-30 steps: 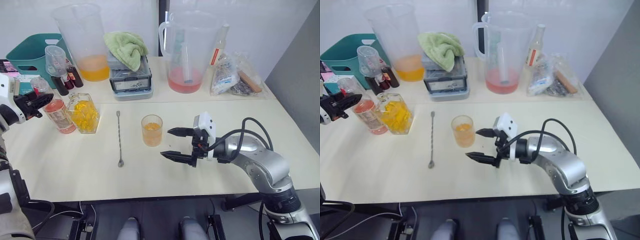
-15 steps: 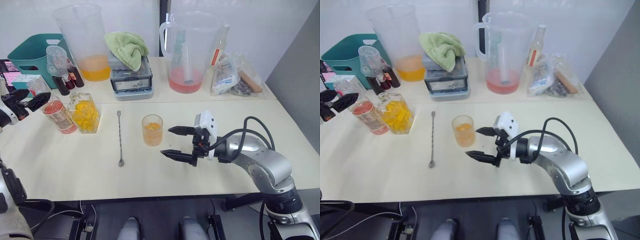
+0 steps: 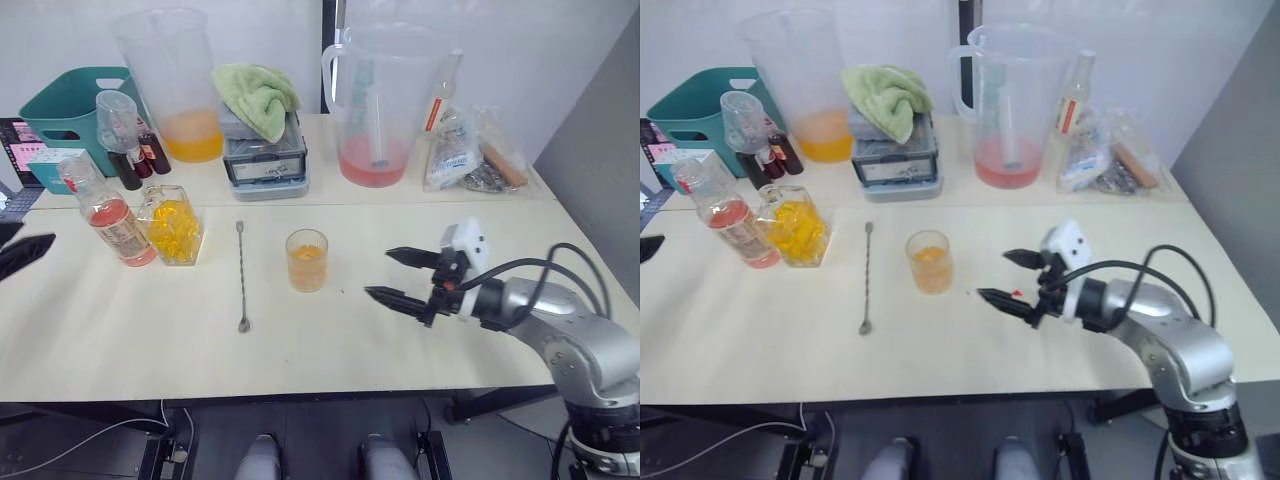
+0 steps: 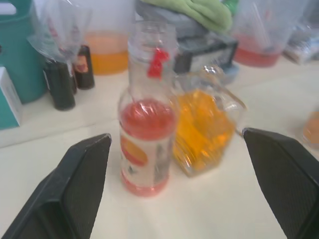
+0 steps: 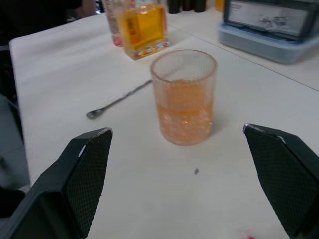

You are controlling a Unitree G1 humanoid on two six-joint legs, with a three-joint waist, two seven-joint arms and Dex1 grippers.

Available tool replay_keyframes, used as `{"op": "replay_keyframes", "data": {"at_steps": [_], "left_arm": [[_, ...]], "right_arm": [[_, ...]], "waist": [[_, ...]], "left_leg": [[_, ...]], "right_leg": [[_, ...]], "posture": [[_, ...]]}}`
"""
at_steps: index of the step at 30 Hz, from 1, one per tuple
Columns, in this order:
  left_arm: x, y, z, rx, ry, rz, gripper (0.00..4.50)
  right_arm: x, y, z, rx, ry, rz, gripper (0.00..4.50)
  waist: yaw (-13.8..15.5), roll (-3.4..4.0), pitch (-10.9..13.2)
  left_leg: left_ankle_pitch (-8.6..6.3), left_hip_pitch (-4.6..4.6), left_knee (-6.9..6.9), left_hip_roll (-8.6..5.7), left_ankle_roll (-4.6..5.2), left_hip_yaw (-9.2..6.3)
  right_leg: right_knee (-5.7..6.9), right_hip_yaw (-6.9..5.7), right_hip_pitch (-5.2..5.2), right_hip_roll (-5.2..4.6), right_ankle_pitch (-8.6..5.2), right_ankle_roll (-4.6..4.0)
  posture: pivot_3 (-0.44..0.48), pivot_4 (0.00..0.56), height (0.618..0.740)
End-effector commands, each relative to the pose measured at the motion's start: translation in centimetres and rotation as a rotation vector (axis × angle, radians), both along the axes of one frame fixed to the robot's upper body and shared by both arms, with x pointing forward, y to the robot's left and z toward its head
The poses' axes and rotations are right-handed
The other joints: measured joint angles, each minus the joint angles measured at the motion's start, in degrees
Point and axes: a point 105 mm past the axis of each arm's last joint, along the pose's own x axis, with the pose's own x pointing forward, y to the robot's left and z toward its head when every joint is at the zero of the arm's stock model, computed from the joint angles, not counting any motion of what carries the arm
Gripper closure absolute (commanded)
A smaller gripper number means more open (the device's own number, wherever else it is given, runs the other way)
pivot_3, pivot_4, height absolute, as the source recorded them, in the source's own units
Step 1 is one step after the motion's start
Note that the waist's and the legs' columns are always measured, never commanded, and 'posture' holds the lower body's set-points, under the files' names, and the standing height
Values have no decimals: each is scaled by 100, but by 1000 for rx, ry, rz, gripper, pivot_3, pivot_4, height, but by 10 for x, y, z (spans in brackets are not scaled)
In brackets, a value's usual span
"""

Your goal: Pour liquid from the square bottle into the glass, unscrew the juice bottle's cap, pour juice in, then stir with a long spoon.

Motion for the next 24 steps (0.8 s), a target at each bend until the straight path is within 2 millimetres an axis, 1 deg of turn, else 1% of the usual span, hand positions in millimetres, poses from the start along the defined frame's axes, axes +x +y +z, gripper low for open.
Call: {"op": "replay_keyframes", "data": {"at_steps": [1, 2, 4, 7, 9, 12, 15, 17, 21, 24], "left_arm": [[-19, -6, -11, 103, 6, -36, 28], [-25, -7, -25, 124, 29, -37, 28], [-32, -10, -41, 123, 32, -30, 28], [-37, -14, -56, 119, -21, -5, 28], [-39, -18, -64, 137, -46, 5, 28], [-41, -26, -79, 148, -58, 13, 28], [-41, -30, -81, 145, -71, 18, 28], [-41, -32, -81, 145, -72, 18, 28], [-41, -34, -82, 148, -56, 11, 28], [-40, -36, -82, 146, -56, 13, 28]], "right_arm": [[-4, -37, 11, 8, -59, -142, 0], [-4, -49, 9, 2, -61, -194, 0], [-7, -69, 5, 4, -62, -268, 0], [-15, -103, -7, 1, -39, -386, 0], [-22, -121, -15, -13, -21, -441, 0], [-33, -149, -27, -14, 1, -538, 0], [-39, -166, -35, -22, 11, -597, 0], [-43, -173, -41, -36, 16, -622, 0], [-43, -175, -47, -23, 14, -638, 0], [-41, -170, -50, -8, 12, -629, 0]], "waist": [[29, 0, 0], [37, 5, -2], [59, 15, -4], [118, 8, -7], [145, -6, -16], [173, -9, -19], [152, -9, -19], [137, -10, -20], [118, -9, -21], [114, -7, -22]], "left_leg": [[0, 3, 1, 0, 0, 1], [0, 4, -1, 0, 0, 2], [-1, 16, -6, -3, 1, 14], [-1, 26, -10, 1, 1, 15], [-2, 27, -6, 0, 1, 15], [-3, 30, -3, -3, 2, 15], [-4, 48, -9, -4, 3, 18], [-4, 54, -14, 0, 3, 17], [-4, 56, -15, -1, 3, 20], [-4, 60, -23, 0, 3, 22]], "right_leg": [[-2, 1, 4, 0, 0, 0], [-9, 2, 7, -1, 0, 0], [-26, 10, 23, -9, -1, -2], [-35, 5, 35, -6, -1, -4], [-41, 3, 45, -7, 0, -4], [-54, 3, 58, -11, 2, -5], [-54, 6, 67, -12, 2, -6], [-54, 5, 69, -8, 2, -6], [-56, 9, 71, -9, 2, -6], [-56, 10, 70, -8, 1, -7]], "posture": [[0, 150, 740], [0, 150, 740], [0, 150, 740], [0, 150, 740], [0, 150, 740], [0, 150, 740], [0, 150, 740], [0, 150, 740], [0, 150, 740], [0, 150, 740]]}}
